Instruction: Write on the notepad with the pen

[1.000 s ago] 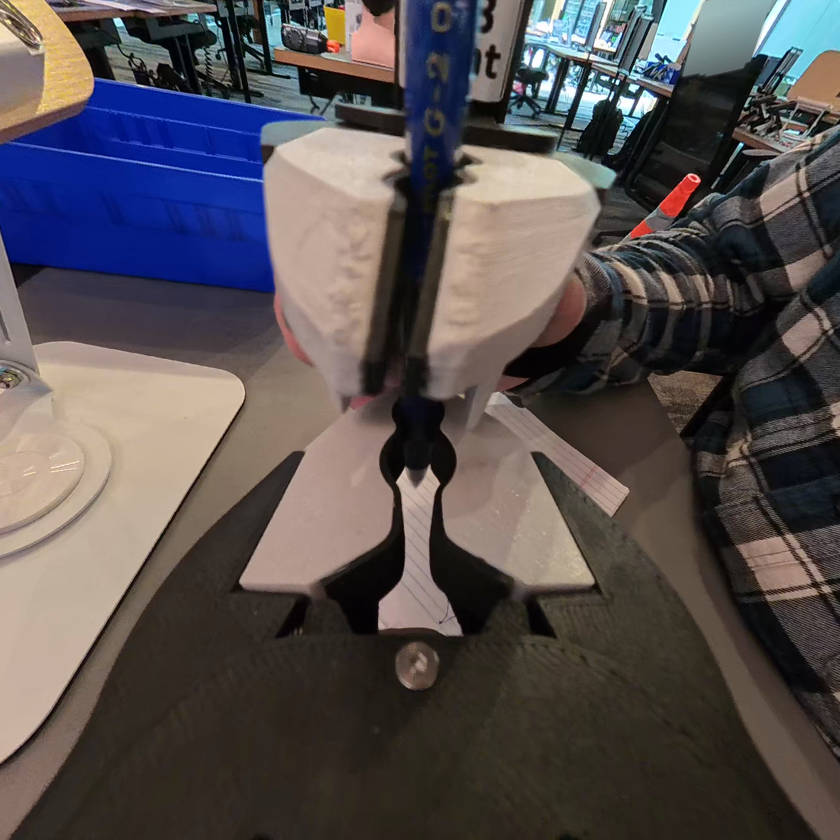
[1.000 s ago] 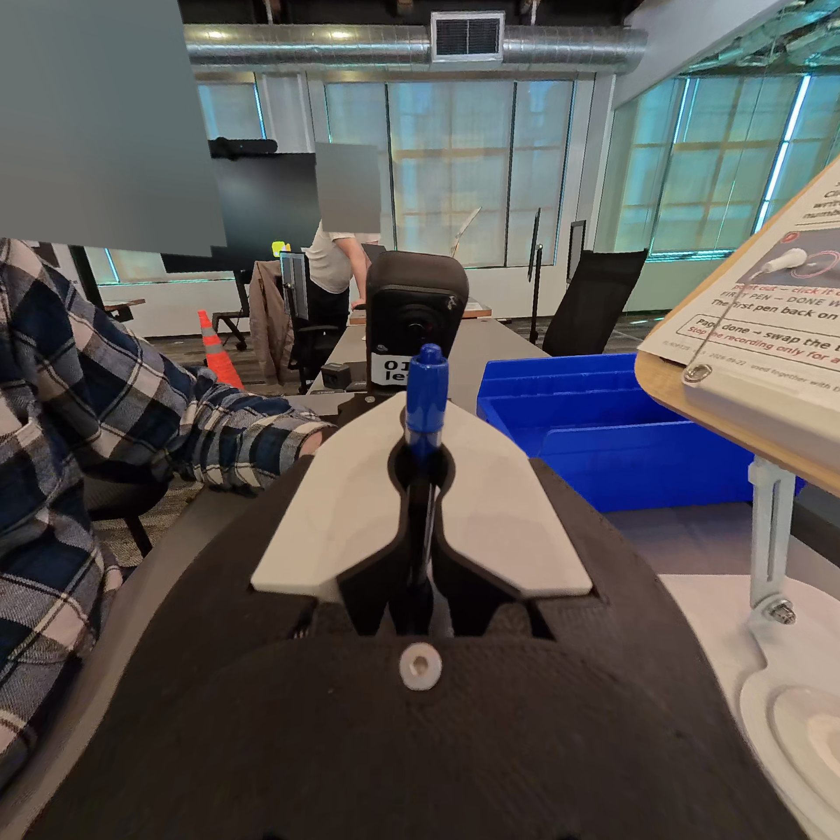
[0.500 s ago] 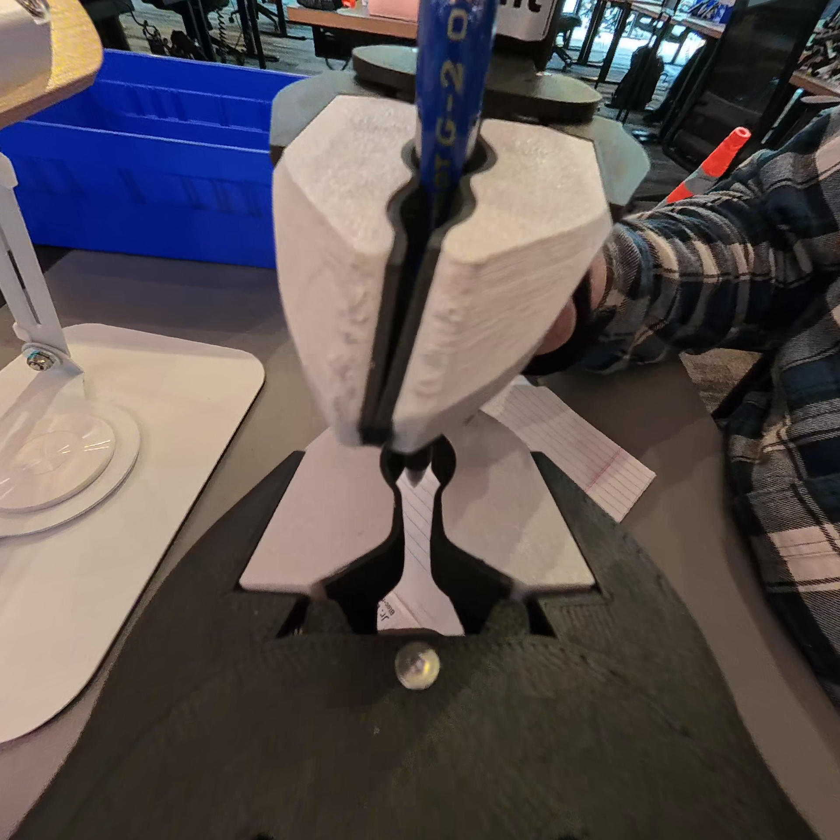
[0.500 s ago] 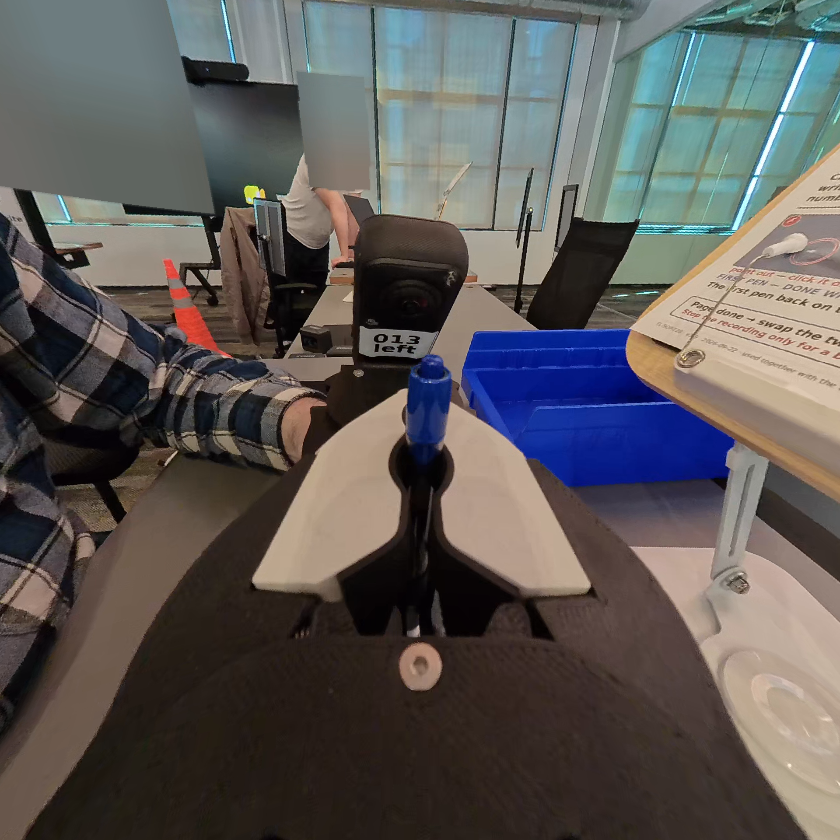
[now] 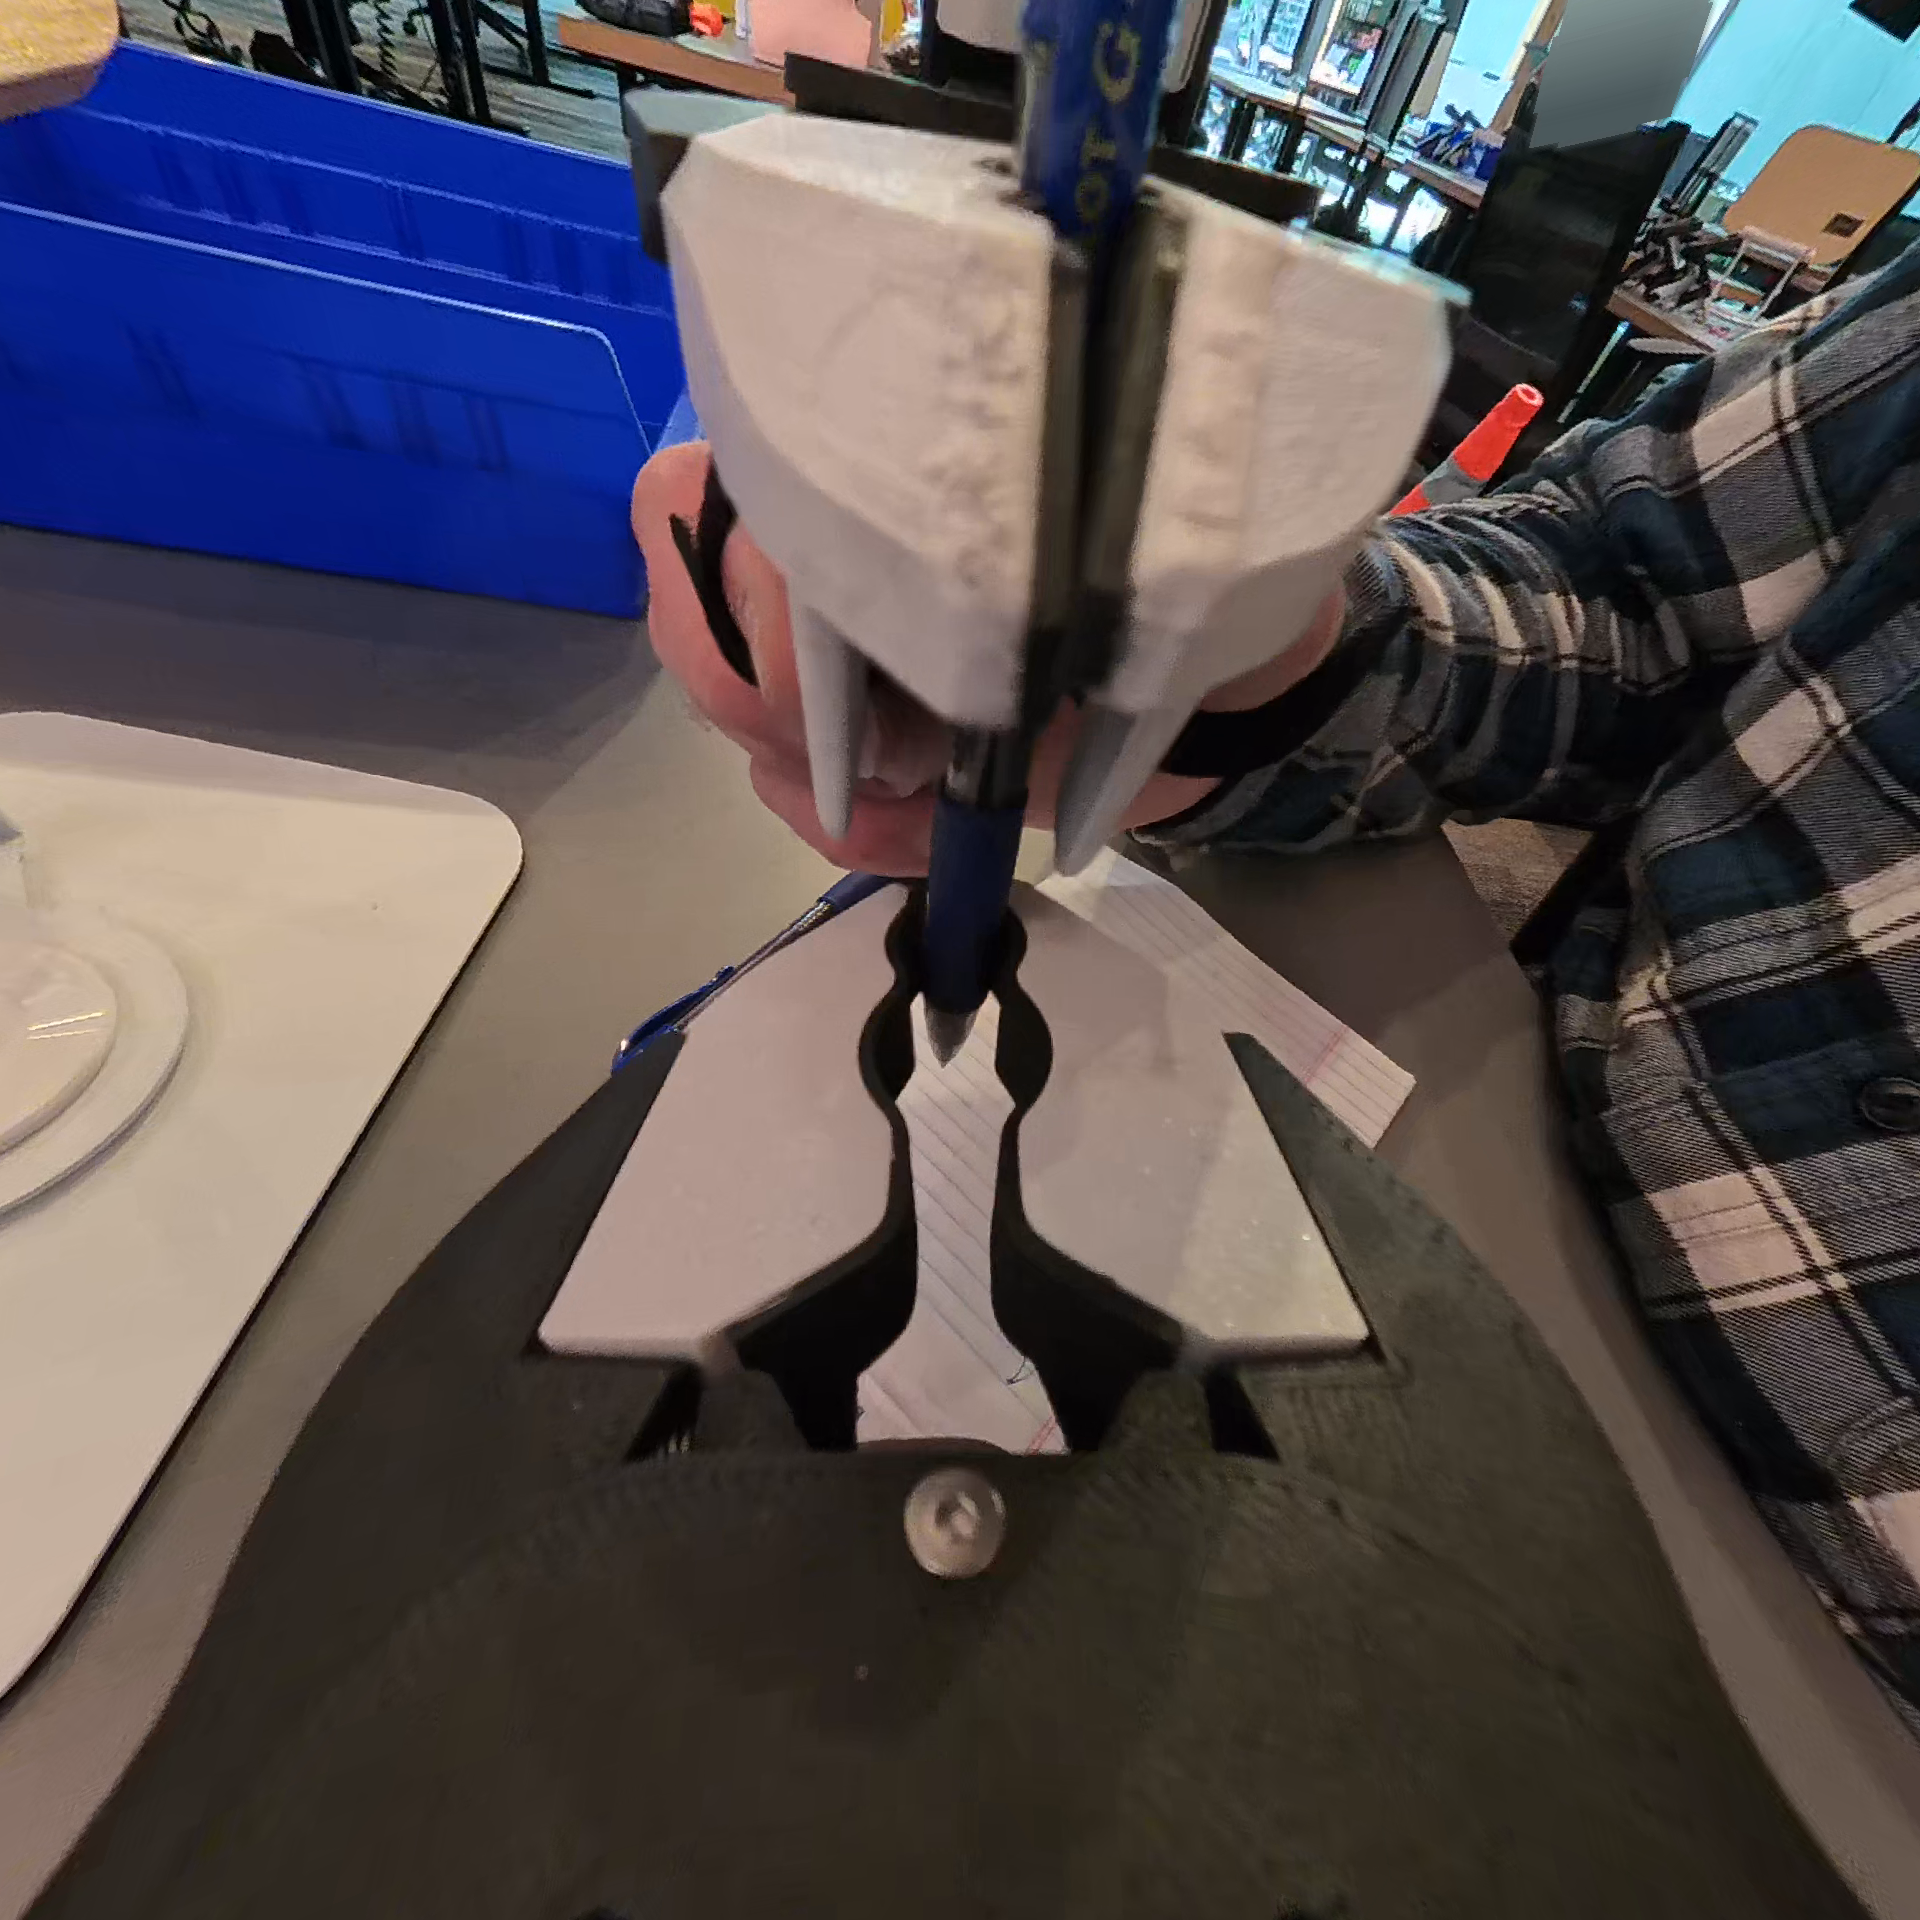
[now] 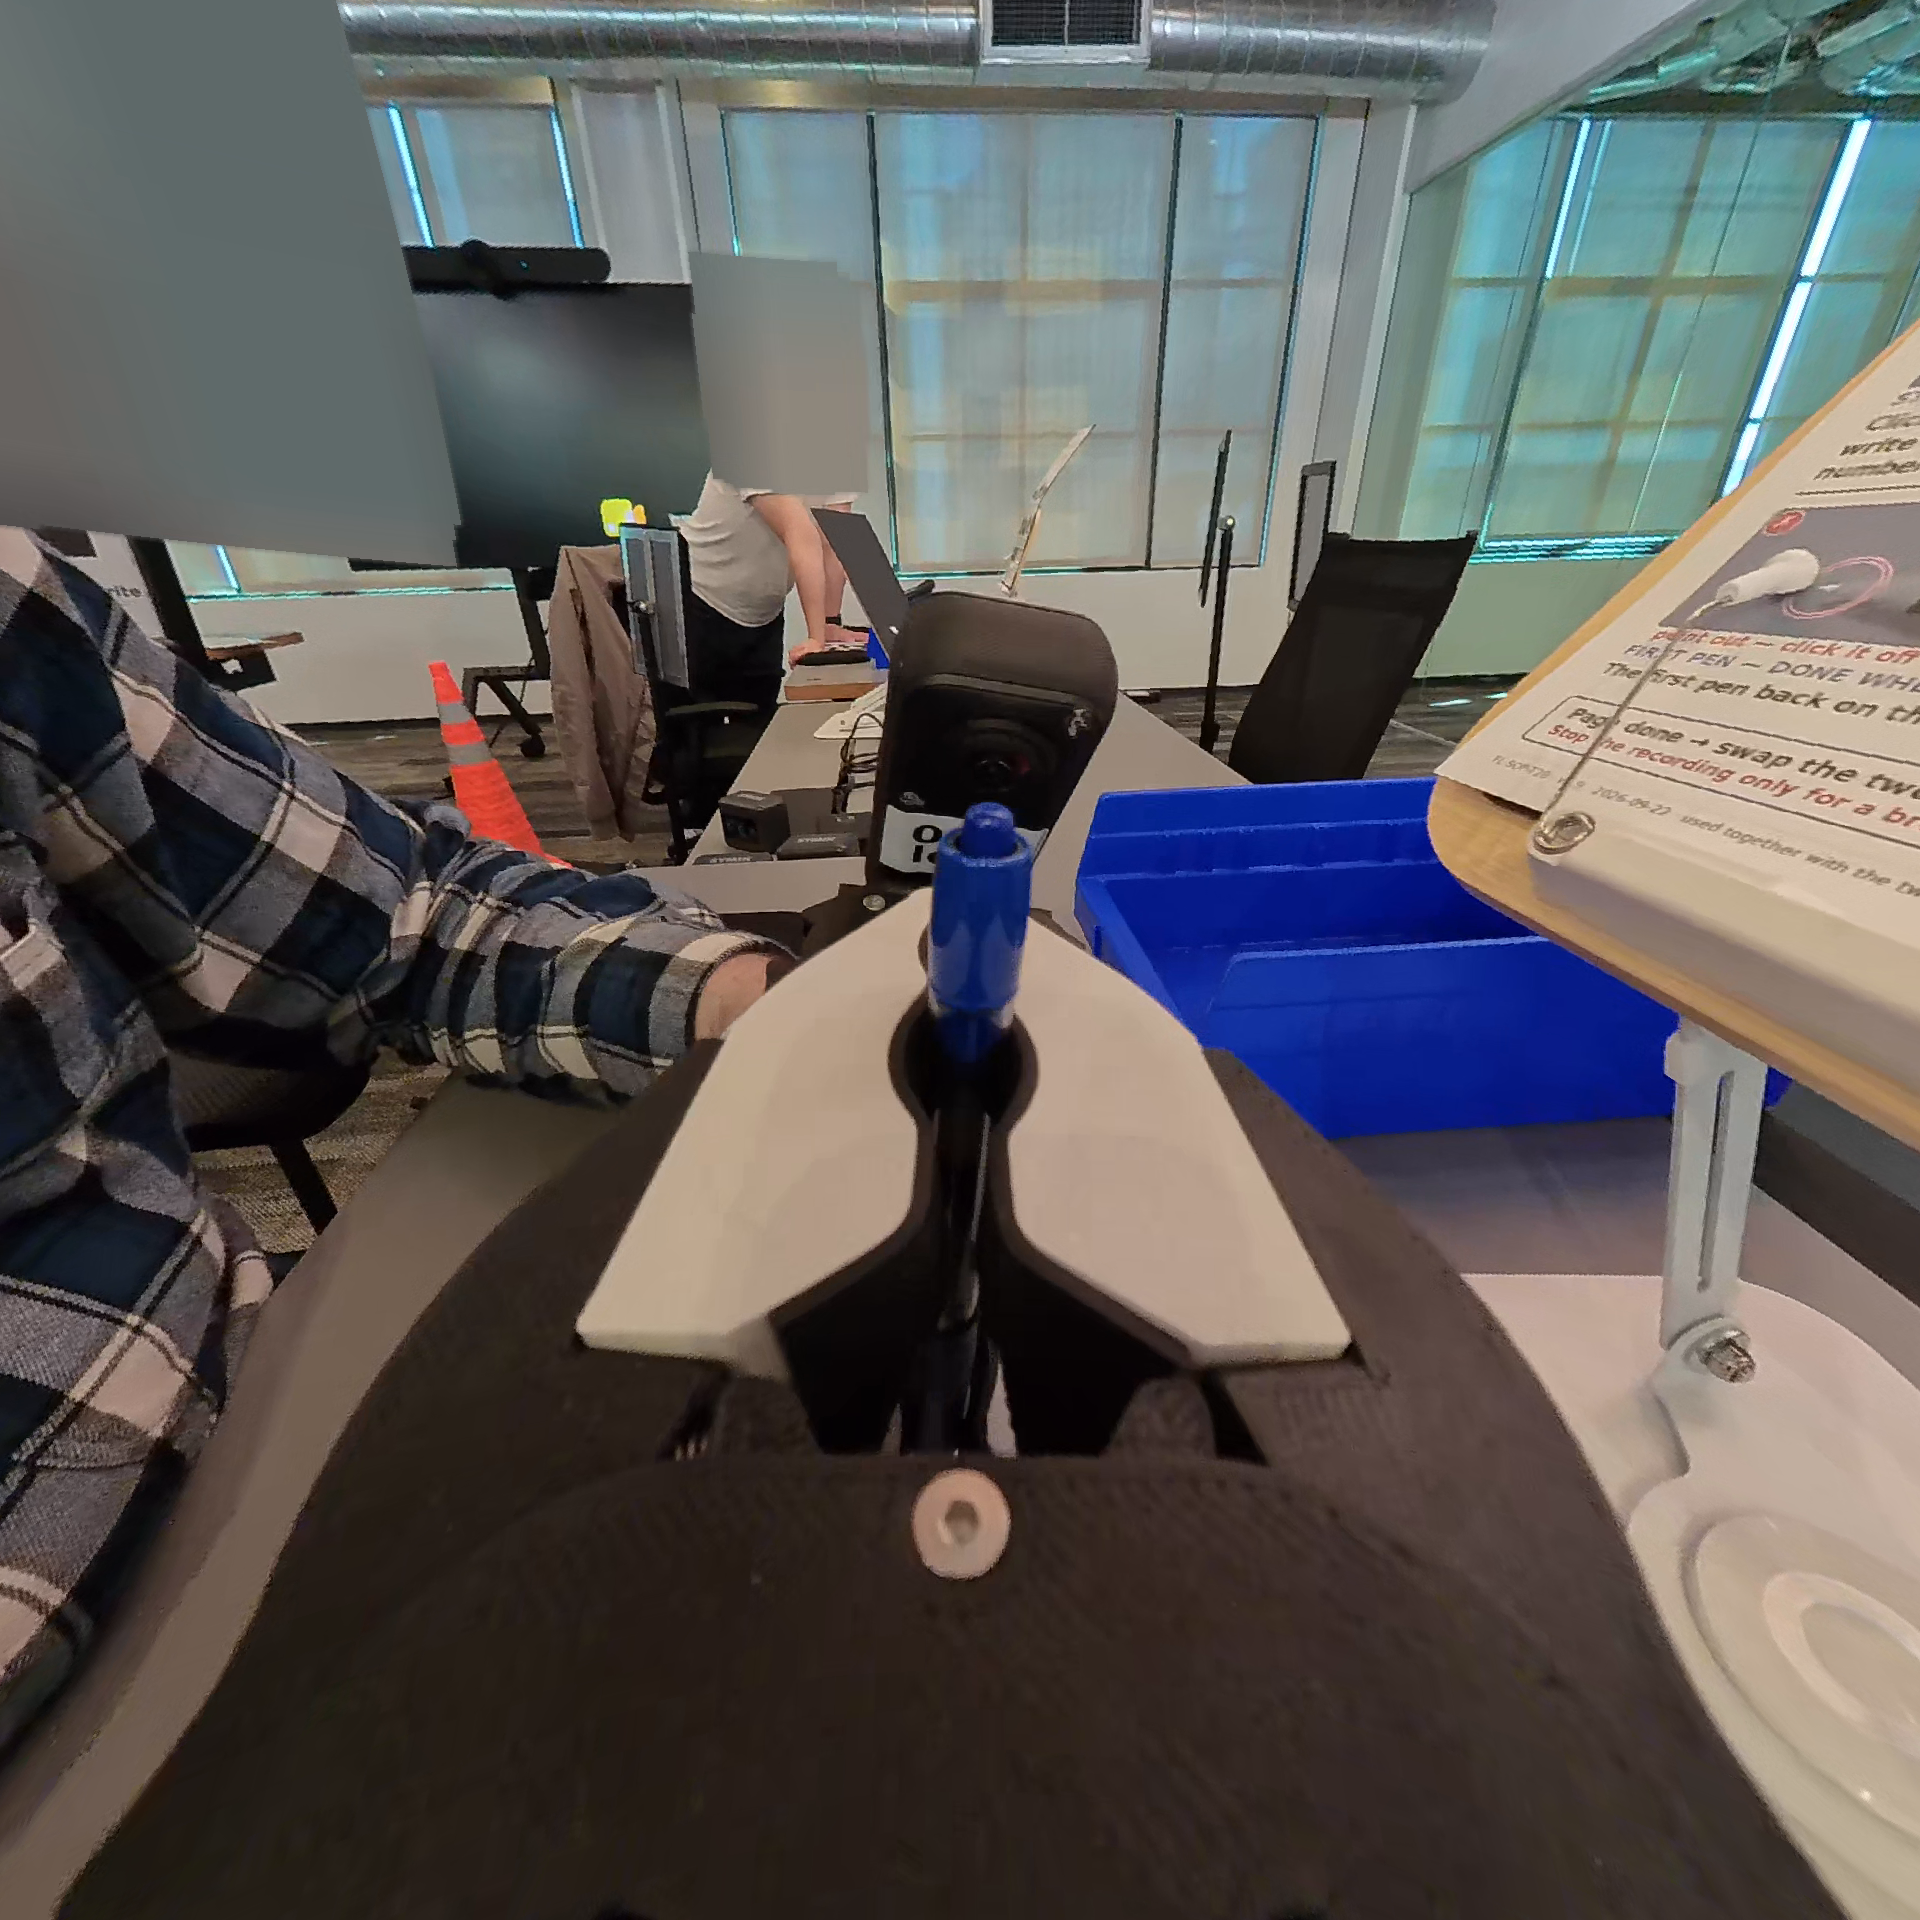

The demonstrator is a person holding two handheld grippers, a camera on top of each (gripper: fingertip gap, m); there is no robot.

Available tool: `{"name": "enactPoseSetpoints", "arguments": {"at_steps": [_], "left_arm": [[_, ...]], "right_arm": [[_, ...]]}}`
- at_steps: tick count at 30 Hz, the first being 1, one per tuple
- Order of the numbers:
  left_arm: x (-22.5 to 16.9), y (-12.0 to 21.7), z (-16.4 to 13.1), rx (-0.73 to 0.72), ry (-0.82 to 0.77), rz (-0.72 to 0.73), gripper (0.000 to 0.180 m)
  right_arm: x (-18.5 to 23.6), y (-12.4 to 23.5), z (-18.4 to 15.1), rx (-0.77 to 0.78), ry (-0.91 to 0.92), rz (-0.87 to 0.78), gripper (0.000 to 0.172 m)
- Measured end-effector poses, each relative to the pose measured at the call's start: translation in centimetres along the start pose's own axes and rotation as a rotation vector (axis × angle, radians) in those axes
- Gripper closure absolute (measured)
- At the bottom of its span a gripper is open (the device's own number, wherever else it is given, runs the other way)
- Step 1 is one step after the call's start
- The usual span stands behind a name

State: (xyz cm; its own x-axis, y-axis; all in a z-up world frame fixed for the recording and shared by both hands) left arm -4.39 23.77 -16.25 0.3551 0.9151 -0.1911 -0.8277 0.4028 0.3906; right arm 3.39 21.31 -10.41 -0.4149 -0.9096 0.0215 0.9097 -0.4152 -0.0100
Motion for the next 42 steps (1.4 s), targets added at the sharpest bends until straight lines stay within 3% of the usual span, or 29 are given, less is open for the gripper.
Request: {"name": "enactPoseSetpoints", "arguments": {"at_steps": [21,23,30,42], "left_arm": [[0.3,0.9,0.4,-0.124,0.013,-0.014,0.17],[0.2,1.0,0.5,-0.143,0.001,-0.014,0.17],[0.5,1.3,0.5,-0.17,-0.006,0.009,0.17],[0.6,1.1,0.4,-0.151,0.002,-0.016,0.17]], "right_arm": [[-1.4,1.3,0.3,-0.089,-0.086,0.034,0.138],[-1.6,1.4,0.5,-0.101,-0.094,0.01,0.128],[-1.4,1.6,0.5,-0.085,-0.095,0.044,0.161],[-1.5,1.5,0.2,-0.066,-0.099,0.044,0.161]]}}
Point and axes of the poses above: each gripper's, where its closed fingertips meet, y back along the fingers, z out of its top, x = y × z across the jaws, the point moved 8 cm from there along y, back along the fingers, and after that the axes turned 5 degrees about x, right-handed, at the moved point
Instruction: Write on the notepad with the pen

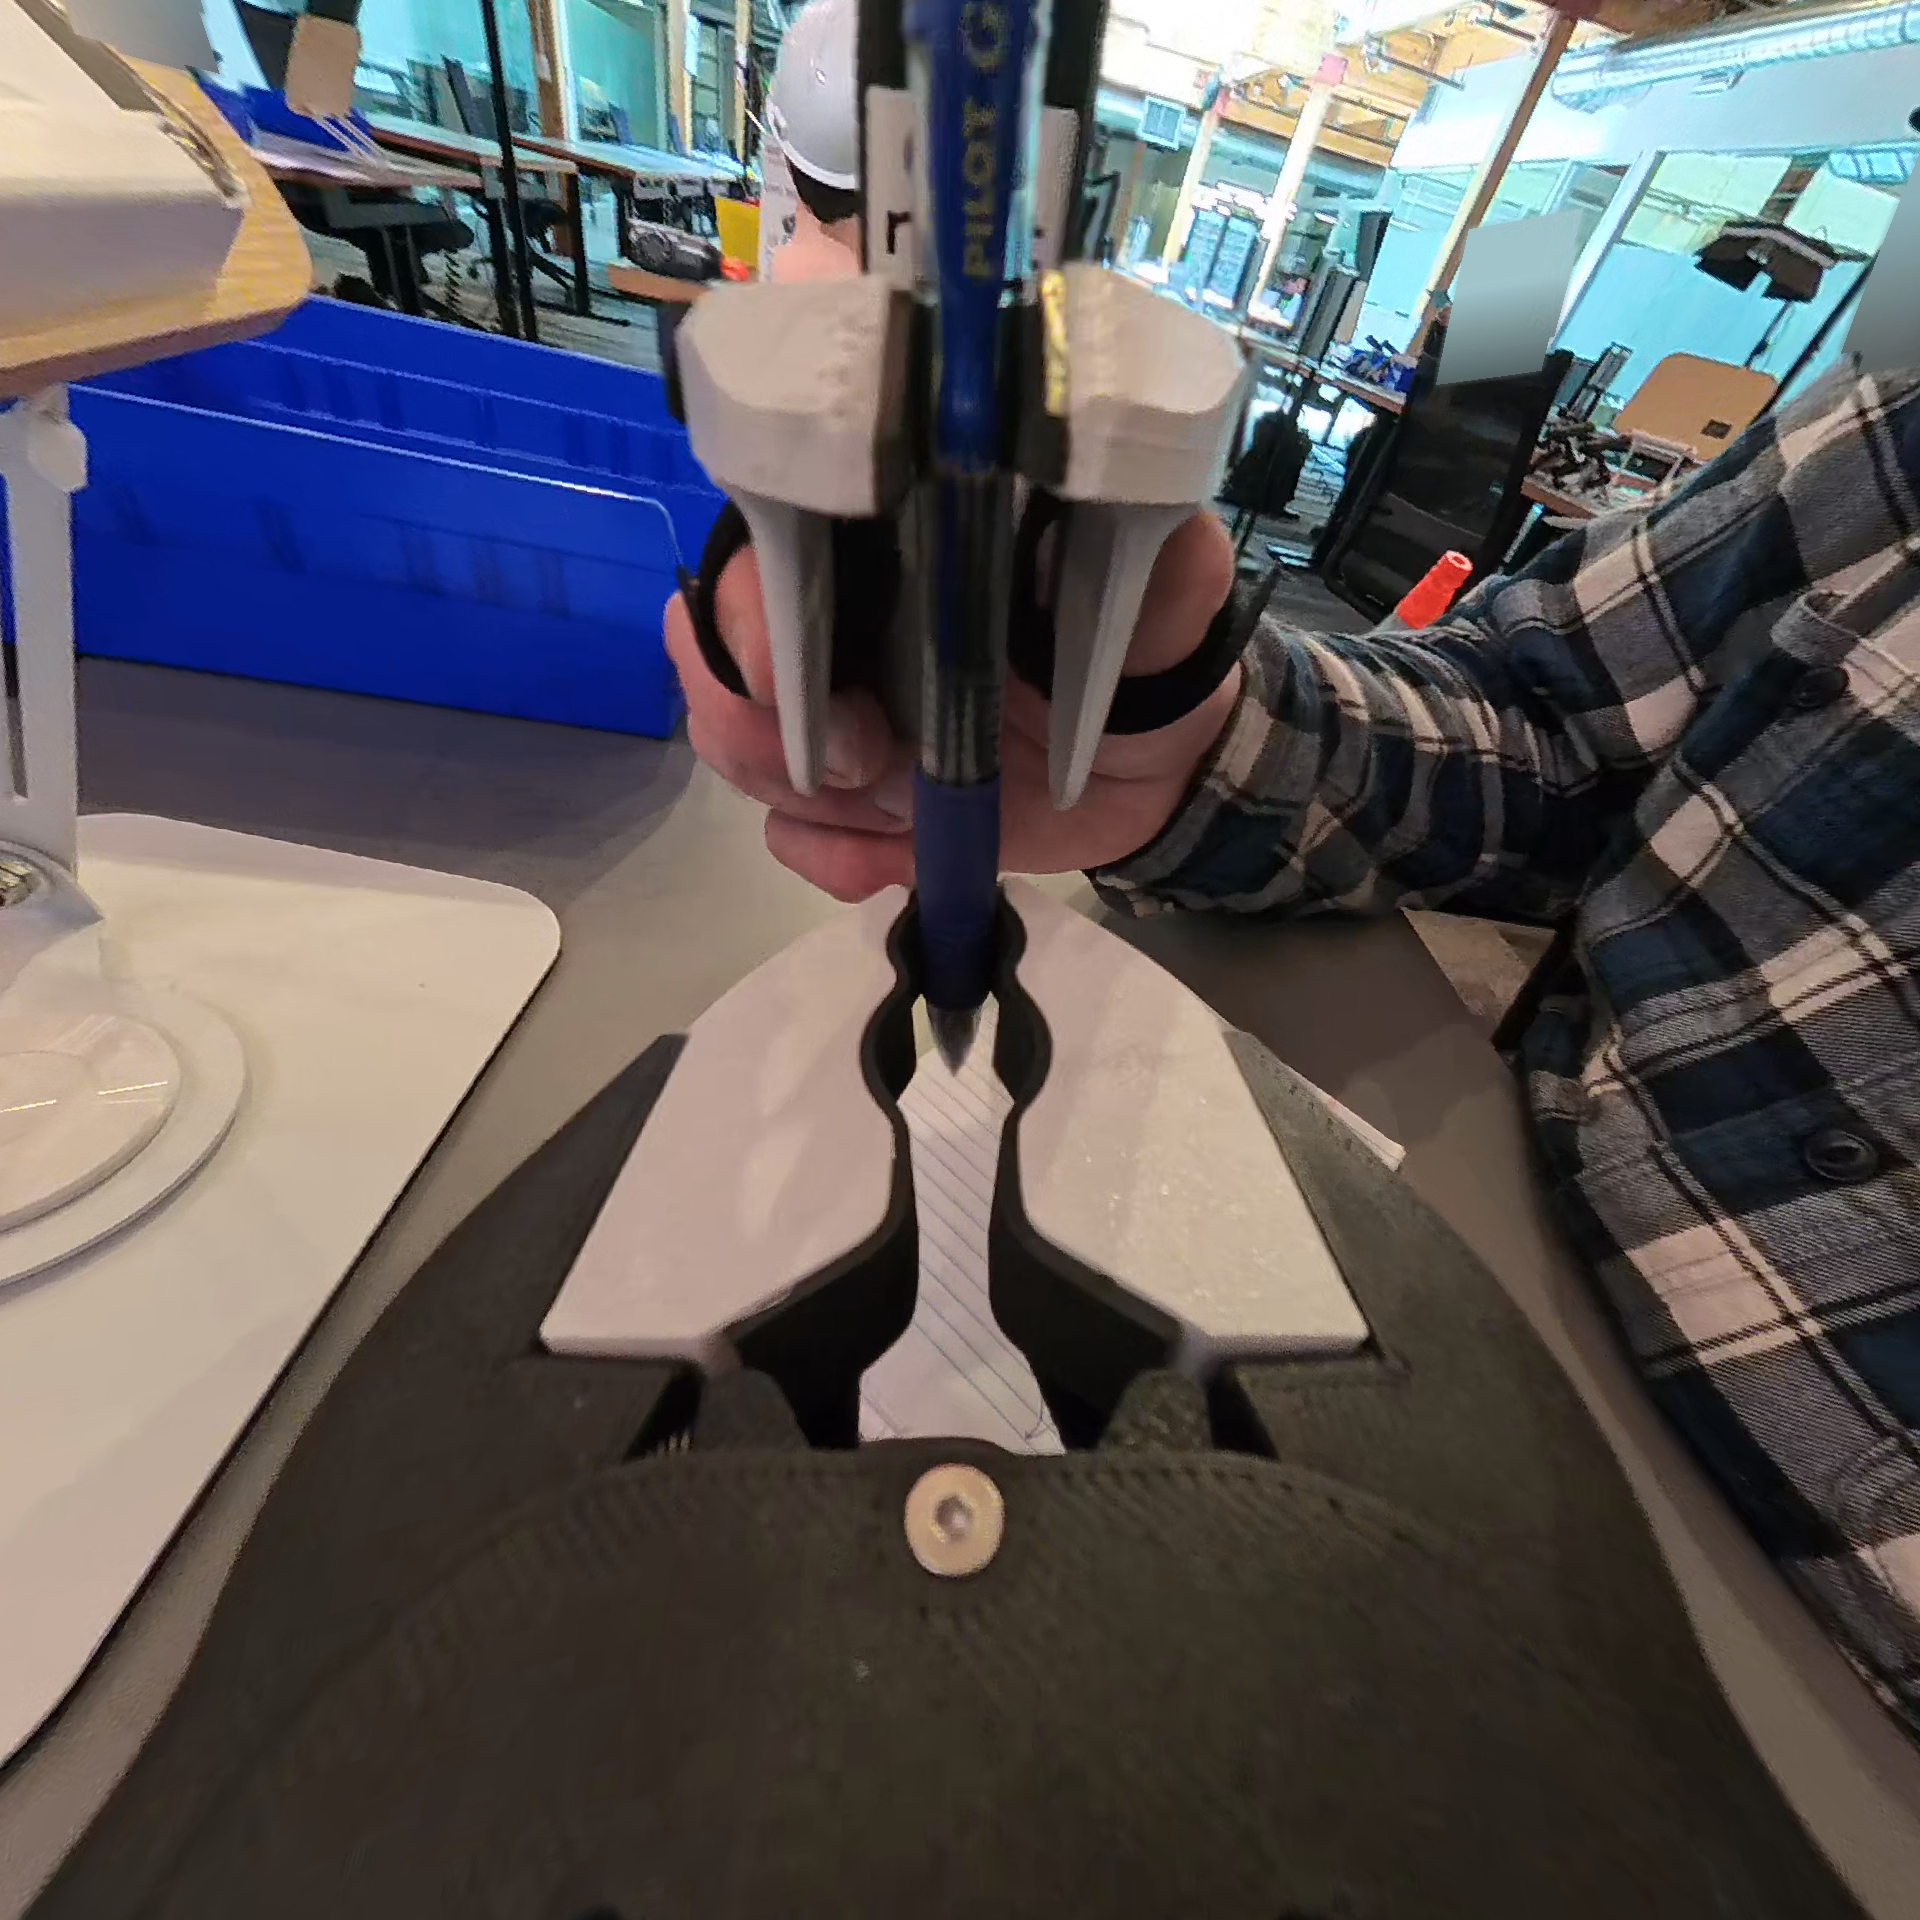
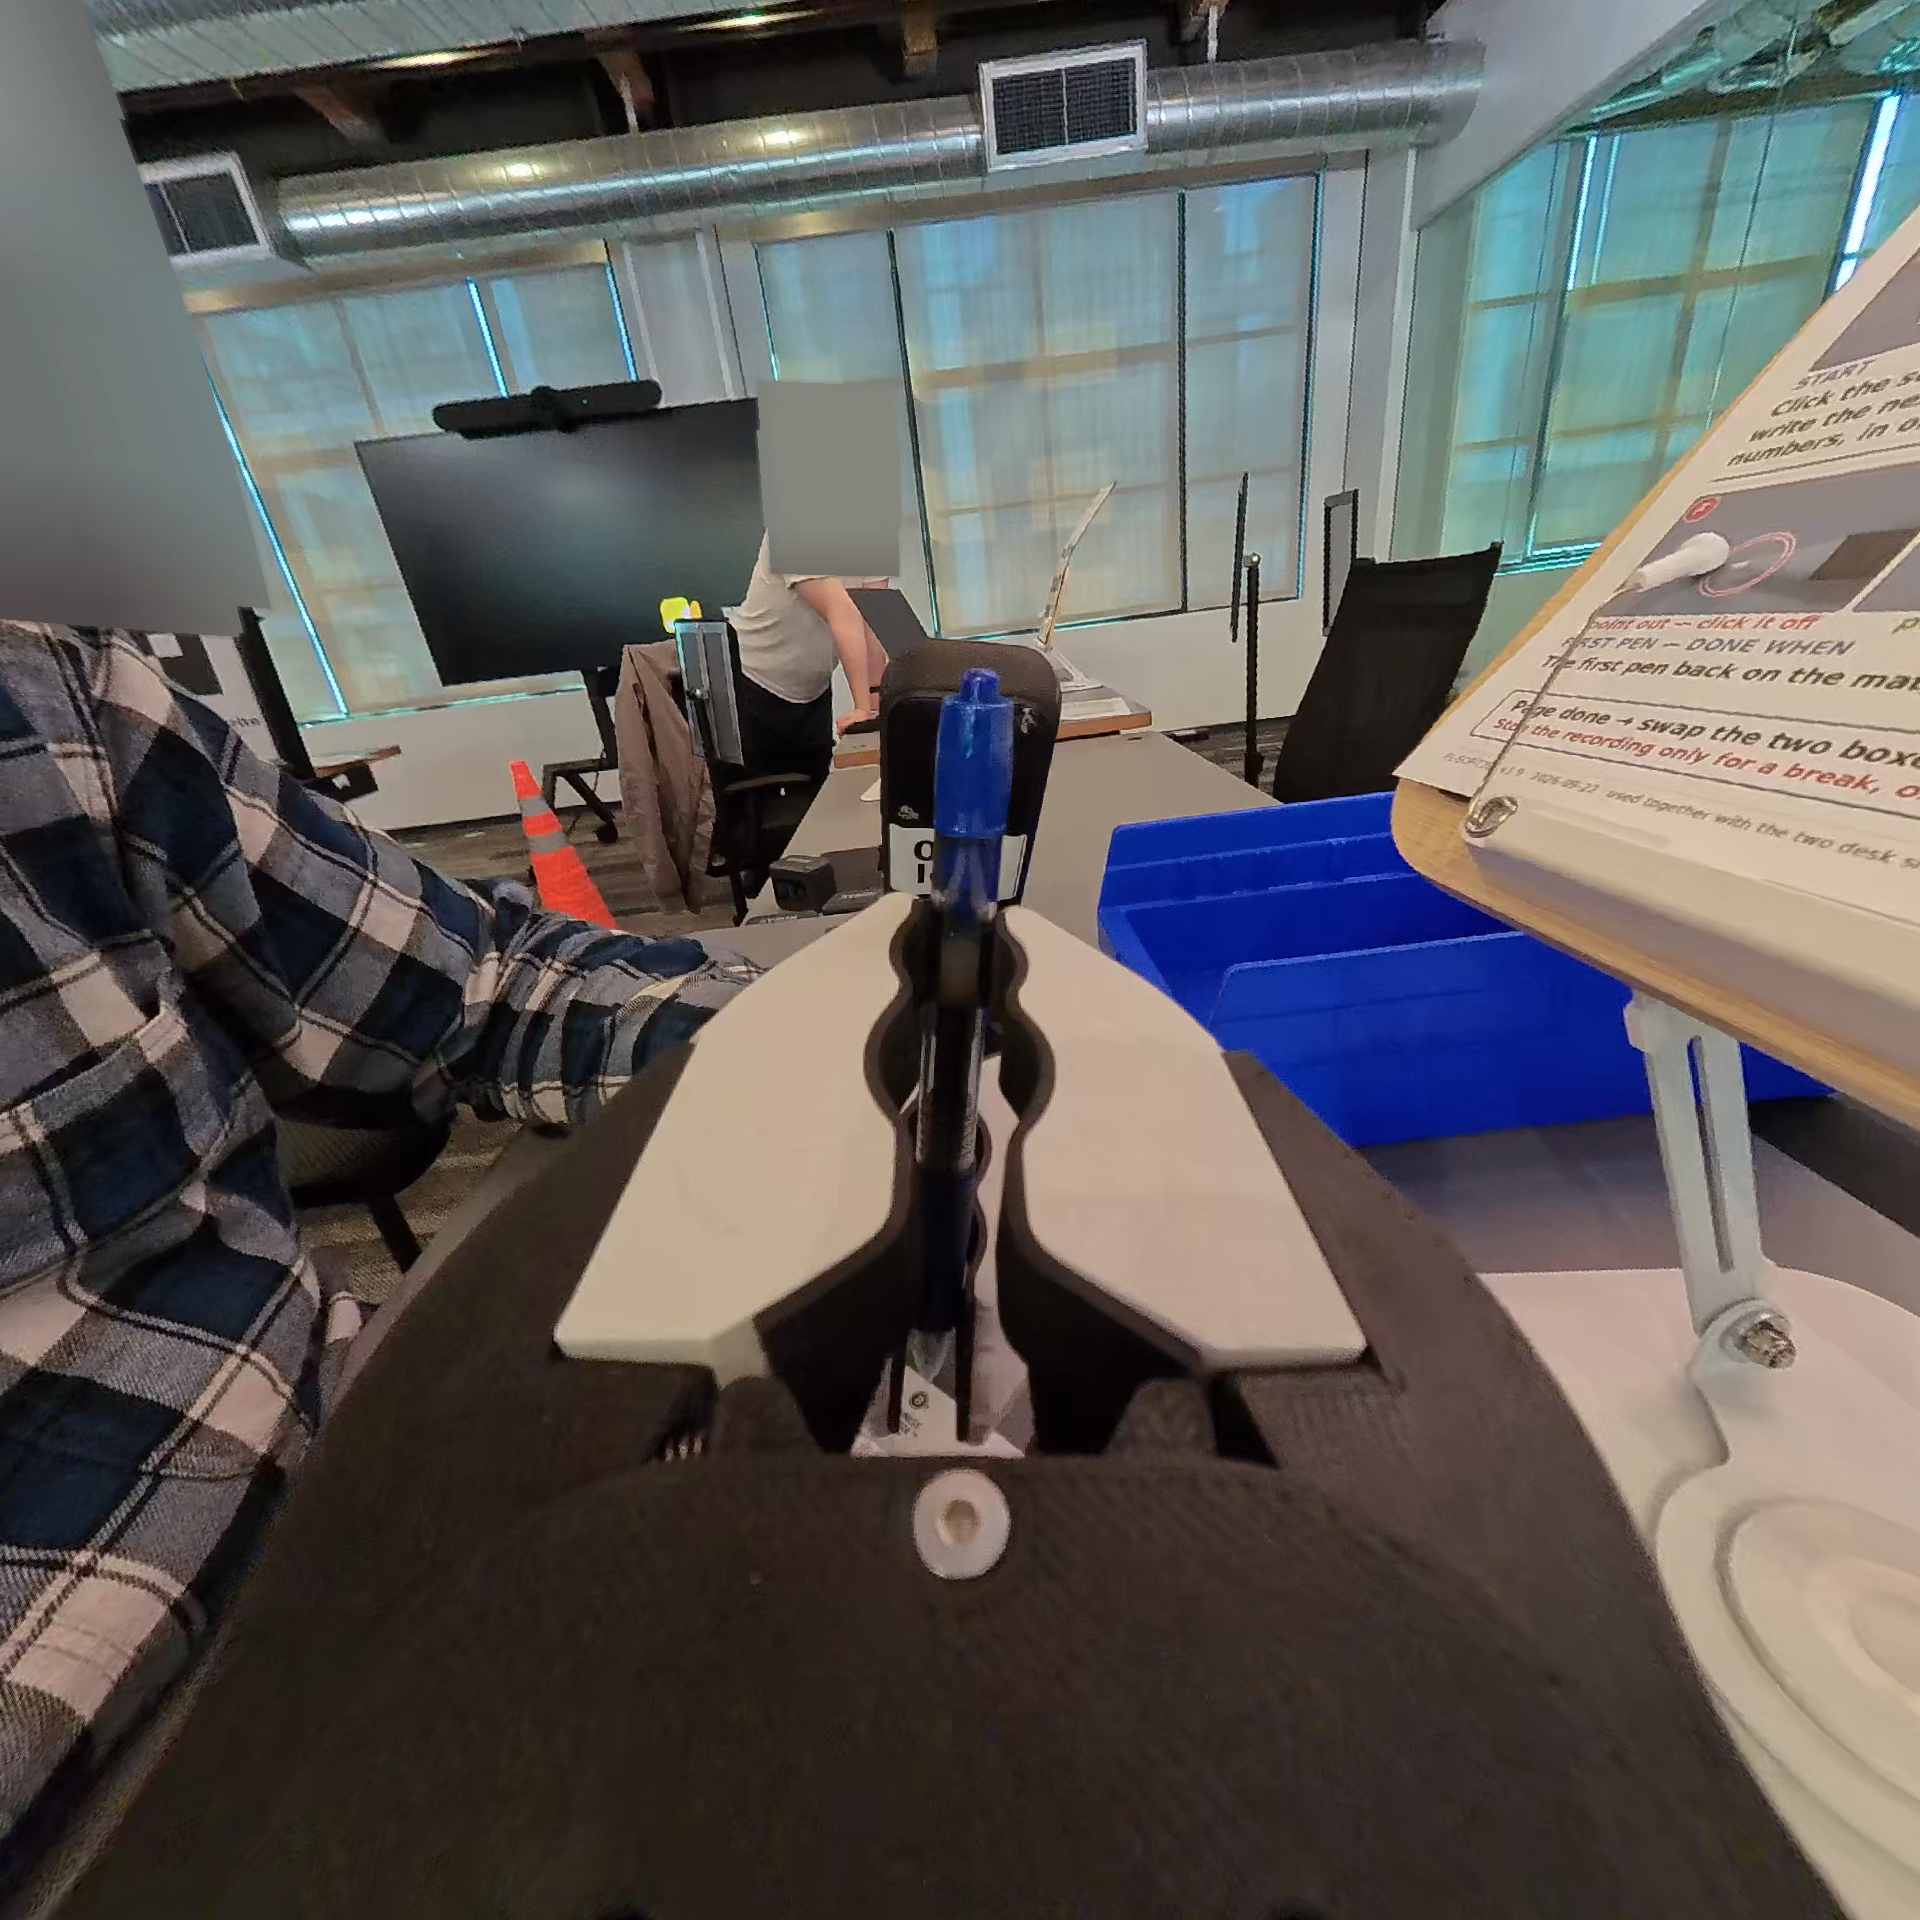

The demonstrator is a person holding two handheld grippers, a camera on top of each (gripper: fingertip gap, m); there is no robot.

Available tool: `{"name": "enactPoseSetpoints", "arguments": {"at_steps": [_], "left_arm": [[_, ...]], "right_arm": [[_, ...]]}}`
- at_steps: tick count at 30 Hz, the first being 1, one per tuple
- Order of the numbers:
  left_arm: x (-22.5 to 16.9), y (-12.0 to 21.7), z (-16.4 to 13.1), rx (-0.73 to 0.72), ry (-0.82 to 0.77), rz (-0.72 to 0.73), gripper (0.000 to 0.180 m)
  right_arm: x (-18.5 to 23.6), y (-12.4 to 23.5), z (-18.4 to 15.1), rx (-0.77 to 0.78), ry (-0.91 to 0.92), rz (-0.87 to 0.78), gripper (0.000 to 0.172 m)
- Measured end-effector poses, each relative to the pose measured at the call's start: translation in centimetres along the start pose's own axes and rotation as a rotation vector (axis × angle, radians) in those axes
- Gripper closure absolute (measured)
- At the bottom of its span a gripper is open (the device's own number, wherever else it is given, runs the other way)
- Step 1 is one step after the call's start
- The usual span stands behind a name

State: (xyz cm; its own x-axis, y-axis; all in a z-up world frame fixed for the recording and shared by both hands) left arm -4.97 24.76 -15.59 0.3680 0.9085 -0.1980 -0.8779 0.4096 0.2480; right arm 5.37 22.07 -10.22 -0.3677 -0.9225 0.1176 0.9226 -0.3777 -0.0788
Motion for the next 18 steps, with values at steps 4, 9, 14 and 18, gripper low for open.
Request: {"name": "enactPoseSetpoints", "arguments": {"at_steps": [4,9,14,18], "left_arm": [[-0.19,-0.26,-0.18,0.036,-0.003,-0.019,0.17],[-0.19,-0.44,-0.41,0.059,-0.005,-0.026,0.17],[-0.2,-0.49,-0.52,0.072,0.007,-0.062,0.17],[0.01,-0.19,-0.37,0.073,0.048,-0.085,0.16]], "right_arm": [[0.18,-0.46,-0.18,0.004,-0.001,0.03,0.151],[0.56,-0.75,-0.38,0.068,0.029,0.043,0.167],[0.72,-0.77,-0.51,0.086,0.034,0.051,0.167],[0.38,-0.4,-0.36,0.048,0.014,0.032,0.166]]}}
Point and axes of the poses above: each gripper's, where its closed fingertips meet, y back along the fingers, z out of its top, x = y × z across the jaws, the point moved 8 cm from there along y, back along the fingers, and after that the axes turned 5 degrees about x, right-handed, at the moved point
